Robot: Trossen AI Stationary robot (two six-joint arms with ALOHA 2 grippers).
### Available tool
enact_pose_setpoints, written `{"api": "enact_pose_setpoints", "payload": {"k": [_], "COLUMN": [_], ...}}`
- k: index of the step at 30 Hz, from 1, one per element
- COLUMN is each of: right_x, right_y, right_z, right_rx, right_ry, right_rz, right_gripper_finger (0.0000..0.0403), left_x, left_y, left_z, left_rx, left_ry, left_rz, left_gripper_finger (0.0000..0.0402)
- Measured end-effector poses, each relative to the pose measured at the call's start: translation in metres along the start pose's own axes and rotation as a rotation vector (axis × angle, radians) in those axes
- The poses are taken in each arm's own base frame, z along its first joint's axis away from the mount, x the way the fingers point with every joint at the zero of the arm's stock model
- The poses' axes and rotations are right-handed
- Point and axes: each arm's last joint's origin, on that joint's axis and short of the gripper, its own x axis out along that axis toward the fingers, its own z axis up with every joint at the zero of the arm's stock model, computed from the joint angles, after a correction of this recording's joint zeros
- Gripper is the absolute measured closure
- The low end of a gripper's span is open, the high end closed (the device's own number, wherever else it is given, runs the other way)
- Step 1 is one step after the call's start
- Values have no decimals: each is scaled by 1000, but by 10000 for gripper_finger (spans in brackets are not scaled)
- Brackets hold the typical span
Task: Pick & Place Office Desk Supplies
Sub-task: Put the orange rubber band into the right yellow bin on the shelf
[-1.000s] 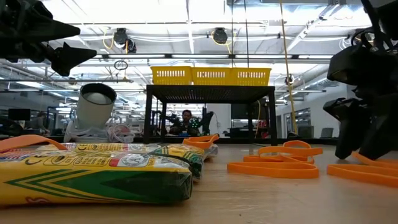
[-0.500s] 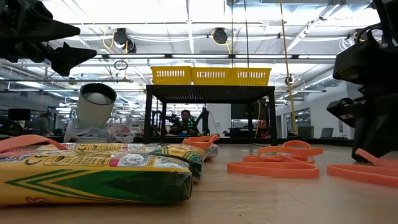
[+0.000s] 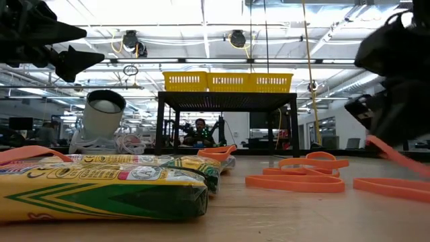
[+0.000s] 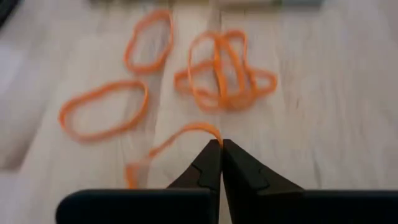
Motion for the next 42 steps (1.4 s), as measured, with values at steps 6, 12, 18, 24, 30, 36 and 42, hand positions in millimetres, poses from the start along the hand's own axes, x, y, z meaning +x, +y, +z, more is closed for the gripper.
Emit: {"api": "enact_pose_setpoints", "payload": {"k": [6, 12, 18, 24, 30, 36, 42], "right_x": [-1, -4, -6, -7, -11, -12, -8], "right_y": [5, 9, 10, 12, 18, 10, -16], "right_z": [16, 28, 32, 36, 43, 55, 68], "right_rx": [-38, -76, -91, -102, -108, -115, -96], "right_ry": [-177, -302, -343, -379, -438, -476, -511], "right_rz": [4, 13, 26, 42, 201, 378, 398], "right_gripper_finger": [402, 402, 402, 403, 403, 403, 403], "left_x": [0, 0, 0, 0, 0, 0, 0], "left_y": [0, 0, 0, 0, 0, 0, 0], "left_z": [0, 0, 0, 0, 0, 0, 0], "left_rx": [0, 0, 0, 0, 0, 0, 0], "left_ry": [0, 0, 0, 0, 0, 0, 0], "left_rz": [0, 0, 0, 0, 0, 0, 0], "left_gripper_finger": [62, 62, 62, 62, 62, 62, 62]}}
